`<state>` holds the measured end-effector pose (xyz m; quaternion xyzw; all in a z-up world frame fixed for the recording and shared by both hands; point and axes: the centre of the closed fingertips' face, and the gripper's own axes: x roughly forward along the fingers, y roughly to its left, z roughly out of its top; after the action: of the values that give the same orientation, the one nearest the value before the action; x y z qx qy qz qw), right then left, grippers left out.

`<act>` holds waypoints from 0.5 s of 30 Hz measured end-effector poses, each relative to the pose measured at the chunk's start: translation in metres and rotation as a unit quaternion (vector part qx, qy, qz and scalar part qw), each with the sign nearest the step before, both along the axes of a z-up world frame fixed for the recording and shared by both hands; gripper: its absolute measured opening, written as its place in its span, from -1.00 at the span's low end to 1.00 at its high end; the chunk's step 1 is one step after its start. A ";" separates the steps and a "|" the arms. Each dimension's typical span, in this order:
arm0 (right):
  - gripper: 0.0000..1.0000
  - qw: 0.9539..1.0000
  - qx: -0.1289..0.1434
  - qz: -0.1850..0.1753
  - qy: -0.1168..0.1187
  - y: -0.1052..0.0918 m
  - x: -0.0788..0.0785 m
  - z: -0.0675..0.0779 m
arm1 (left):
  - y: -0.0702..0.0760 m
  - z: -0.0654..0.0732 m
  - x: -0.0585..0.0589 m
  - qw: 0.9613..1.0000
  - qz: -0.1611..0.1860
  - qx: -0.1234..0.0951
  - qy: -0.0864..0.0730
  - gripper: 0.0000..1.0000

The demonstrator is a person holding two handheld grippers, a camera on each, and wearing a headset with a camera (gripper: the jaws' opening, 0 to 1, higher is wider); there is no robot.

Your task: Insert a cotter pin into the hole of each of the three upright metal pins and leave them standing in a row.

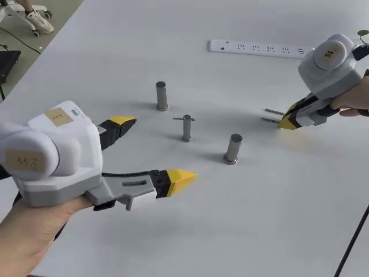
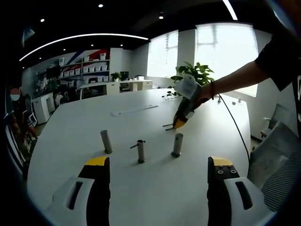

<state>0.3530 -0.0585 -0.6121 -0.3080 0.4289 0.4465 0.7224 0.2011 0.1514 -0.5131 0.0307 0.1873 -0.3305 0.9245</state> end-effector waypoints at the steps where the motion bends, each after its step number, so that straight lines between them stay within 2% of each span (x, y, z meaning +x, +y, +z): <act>1: -0.93 1.000 -0.003 0.001 0.003 -0.001 0.000 0.000 | 0.000 0.000 0.000 1.000 0.000 -0.001 0.000 0.70; 3: -0.94 1.000 -0.005 0.007 0.009 0.000 -0.002 0.001 | 0.000 0.000 0.000 1.000 0.000 -0.001 0.000 0.68; 7: -0.93 0.999 -0.007 0.009 0.040 0.001 -0.002 0.002 | 0.000 -0.001 0.000 1.000 -0.002 0.002 0.001 0.68; 10: -1.00 0.998 -0.026 0.032 0.037 0.000 -0.001 0.002 | 0.000 0.000 0.000 1.000 -0.002 0.002 0.001 0.67; 15: -1.00 0.996 -0.058 0.064 0.031 -0.001 -0.001 0.002 | 0.000 0.000 0.000 1.000 -0.003 0.002 0.002 0.67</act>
<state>0.3519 -0.0595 -0.6100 -0.3621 0.4553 0.4760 0.6596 0.2011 0.1511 -0.5130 0.0324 0.1893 -0.3331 0.9231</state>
